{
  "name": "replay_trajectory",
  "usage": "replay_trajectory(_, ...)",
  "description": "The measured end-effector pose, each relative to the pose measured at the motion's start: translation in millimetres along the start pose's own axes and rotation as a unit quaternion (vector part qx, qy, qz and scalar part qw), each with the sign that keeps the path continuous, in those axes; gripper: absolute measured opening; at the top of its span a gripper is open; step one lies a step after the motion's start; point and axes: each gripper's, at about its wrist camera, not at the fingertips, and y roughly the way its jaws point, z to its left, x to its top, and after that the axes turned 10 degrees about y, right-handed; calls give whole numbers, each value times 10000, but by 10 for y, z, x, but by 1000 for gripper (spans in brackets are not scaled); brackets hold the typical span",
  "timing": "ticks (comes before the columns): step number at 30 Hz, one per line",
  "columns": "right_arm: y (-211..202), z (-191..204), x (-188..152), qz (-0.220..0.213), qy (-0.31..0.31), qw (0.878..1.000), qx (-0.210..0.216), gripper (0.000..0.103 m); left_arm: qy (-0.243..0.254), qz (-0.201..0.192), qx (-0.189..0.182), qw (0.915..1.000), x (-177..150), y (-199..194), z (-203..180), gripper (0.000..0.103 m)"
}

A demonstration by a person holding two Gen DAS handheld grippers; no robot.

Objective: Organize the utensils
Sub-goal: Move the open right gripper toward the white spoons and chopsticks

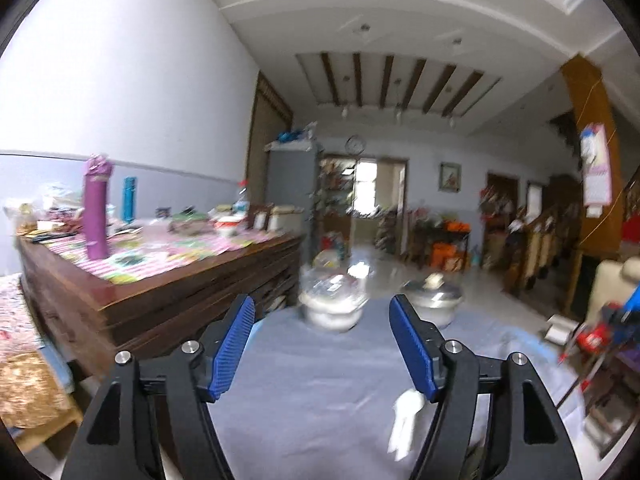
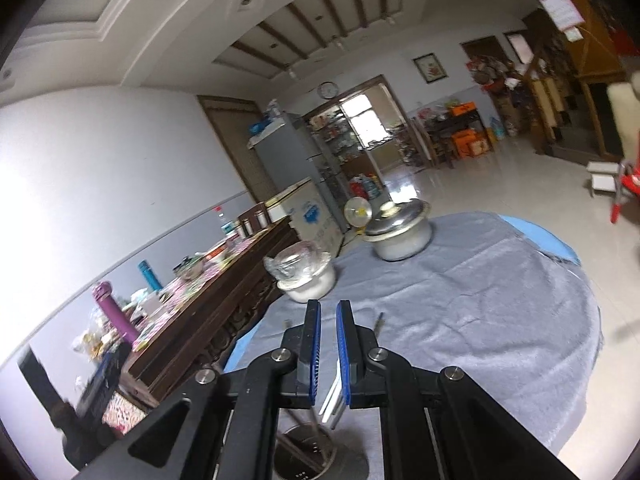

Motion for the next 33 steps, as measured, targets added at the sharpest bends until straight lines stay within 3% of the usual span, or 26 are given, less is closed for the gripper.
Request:
replay_trajectory(4,55,-226,35,121,325,9992,-198,10,24,712,212,9972,-309,147,231,71)
replay_trajectory(9,215,-493,-35,515,680,9956,-384,11,-174,1517,147,9882,-581,407,317,71)
replay_trajectory(15,490,-742,-187,1144,990,9875,-435,11,285,2168,-345,9752,-825,757,39,71)
replay_trajectory(17,592,-852,-251,1378,1150,9828,-436,11,432,2306,-440,9711,-923,867,-33,71)
replay_trajectory(20,712,-994,-365,1609,1322,9768,-496,21,399,2558,-687,9634,-1053,1073,-63,71)
replay_trajectory(33,1065,-1335,-557,2053,1626,9628,-670,22,-113,2888,-1951,9372,-1118,1967,-394,71)
